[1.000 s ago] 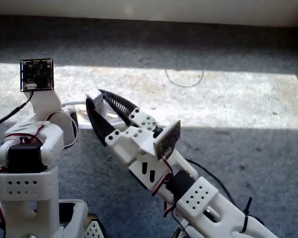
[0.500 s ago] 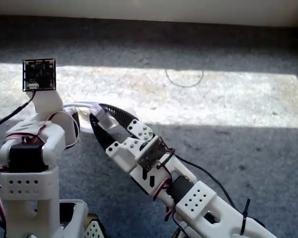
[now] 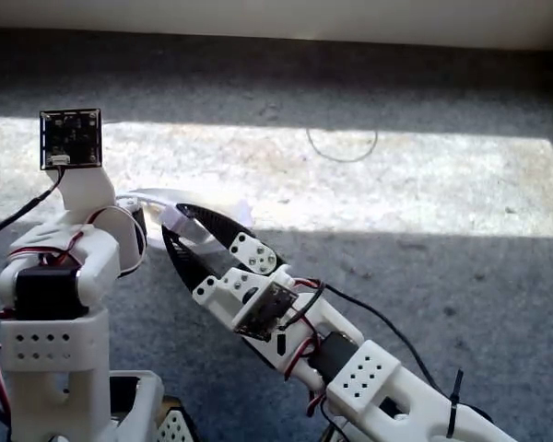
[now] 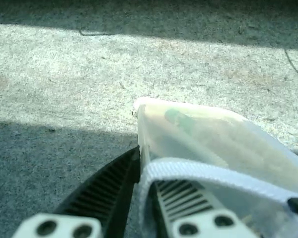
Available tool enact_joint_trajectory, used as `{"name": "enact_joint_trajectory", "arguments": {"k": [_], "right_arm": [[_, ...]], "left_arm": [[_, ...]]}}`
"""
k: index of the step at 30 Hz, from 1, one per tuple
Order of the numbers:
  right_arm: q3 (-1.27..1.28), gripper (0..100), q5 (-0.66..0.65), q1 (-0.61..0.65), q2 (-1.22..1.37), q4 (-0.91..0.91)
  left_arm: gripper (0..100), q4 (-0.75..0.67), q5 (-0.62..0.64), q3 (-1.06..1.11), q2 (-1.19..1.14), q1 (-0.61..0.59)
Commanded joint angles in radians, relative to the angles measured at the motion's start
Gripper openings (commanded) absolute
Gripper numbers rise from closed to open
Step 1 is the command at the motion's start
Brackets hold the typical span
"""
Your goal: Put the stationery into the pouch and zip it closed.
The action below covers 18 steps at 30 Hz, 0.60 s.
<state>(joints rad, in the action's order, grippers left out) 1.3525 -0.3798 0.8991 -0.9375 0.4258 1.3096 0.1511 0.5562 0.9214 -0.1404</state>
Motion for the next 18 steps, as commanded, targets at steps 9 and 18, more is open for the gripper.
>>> {"name": "enact_joint_trajectory", "arguments": {"k": [9, 18], "right_arm": [[0.033, 5.1, -0.210, 0.010, -0.005, -0.001], [0.050, 5.1, -0.318, 0.012, -0.005, -0.002]], "left_arm": [[1, -0.012, 0.006, -0.008, 0.030, -0.013], [1, -0.012, 0.006, -0.005, 0.030, -0.013]]}}
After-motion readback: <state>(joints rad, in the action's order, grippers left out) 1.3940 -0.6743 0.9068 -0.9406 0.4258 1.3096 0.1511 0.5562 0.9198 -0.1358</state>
